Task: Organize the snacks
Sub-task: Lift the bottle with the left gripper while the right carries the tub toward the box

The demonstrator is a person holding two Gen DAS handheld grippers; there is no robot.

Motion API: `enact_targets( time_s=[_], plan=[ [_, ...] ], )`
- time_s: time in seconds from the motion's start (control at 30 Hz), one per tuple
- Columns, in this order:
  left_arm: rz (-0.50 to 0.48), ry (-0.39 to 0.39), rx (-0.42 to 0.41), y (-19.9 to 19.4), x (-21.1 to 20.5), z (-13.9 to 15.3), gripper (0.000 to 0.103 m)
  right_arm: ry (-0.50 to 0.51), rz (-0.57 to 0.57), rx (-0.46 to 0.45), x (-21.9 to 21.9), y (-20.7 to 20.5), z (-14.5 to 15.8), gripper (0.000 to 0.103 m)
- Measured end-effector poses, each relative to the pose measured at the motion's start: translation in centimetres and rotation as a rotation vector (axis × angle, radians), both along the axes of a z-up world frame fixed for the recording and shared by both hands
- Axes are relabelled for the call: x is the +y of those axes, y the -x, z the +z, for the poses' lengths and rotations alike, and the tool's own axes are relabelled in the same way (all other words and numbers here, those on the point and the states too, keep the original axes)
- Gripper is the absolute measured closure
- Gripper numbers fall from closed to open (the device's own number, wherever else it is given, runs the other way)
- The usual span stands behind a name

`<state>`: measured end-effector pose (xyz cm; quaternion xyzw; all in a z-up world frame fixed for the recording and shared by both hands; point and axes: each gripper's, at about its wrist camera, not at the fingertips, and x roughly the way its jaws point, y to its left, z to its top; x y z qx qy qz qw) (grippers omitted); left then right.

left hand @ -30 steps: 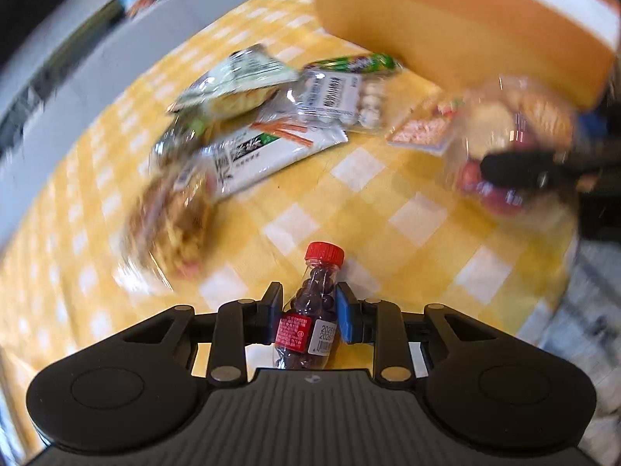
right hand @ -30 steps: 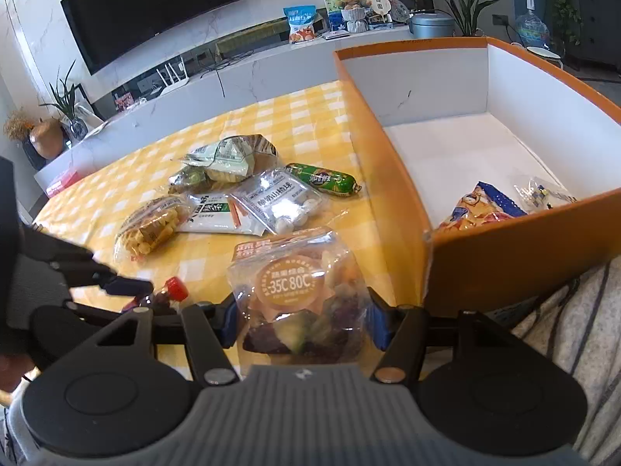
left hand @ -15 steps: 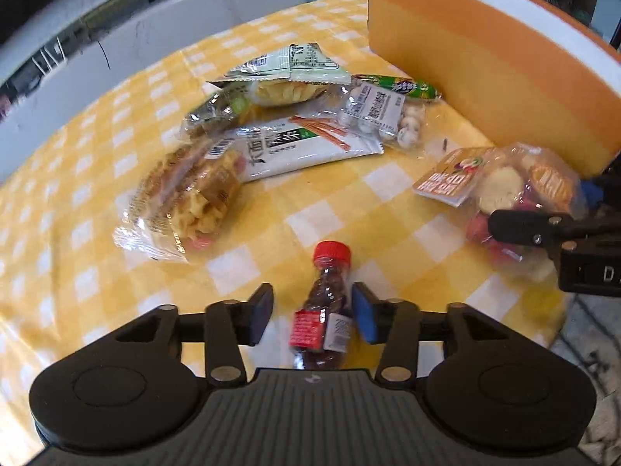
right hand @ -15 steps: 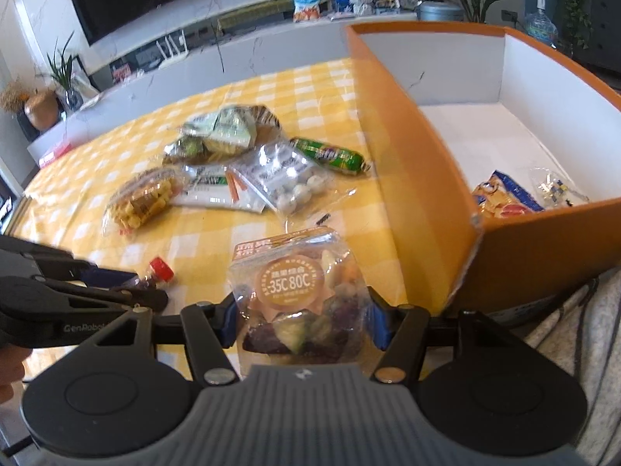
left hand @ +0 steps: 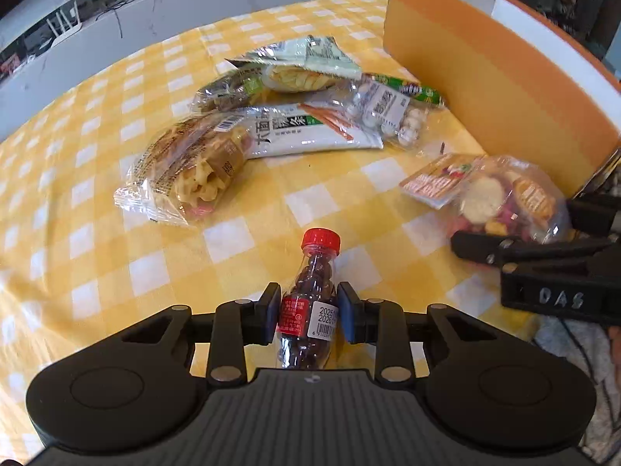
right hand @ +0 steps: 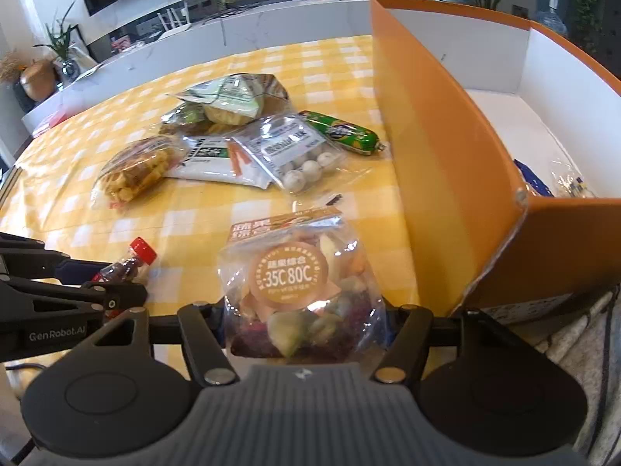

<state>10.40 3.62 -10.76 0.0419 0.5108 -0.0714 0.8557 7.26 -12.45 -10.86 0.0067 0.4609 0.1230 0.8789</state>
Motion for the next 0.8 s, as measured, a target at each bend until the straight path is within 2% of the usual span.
enact_targets(
  time_s=[0.27, 0.5, 0.67, 0.8],
  plan=[
    [0.029, 0.093, -0.081, 1.3, 1.1, 2.8, 0.068, -0.051, 0.038, -0.097, 0.0, 1.1, 1.5, 0.041],
    [0.037, 0.128, -0.122, 1.8, 0.8, 4.2, 0.069, -0.130, 0.048, -0.122, -0.6, 1.6, 2.6, 0.041],
    [0.089, 0.157, -0.112, 1.4, 0.8, 4.8, 0.069, -0.223, 0.041, -0.140, -1.9, 1.8, 4.1, 0.041],
    [0.102, 0.190, -0.146, 1.5, 0.4, 6.0, 0.069, -0.279, 0.049, -0.153, -2.9, 2.2, 5.6, 0.041]
  ],
)
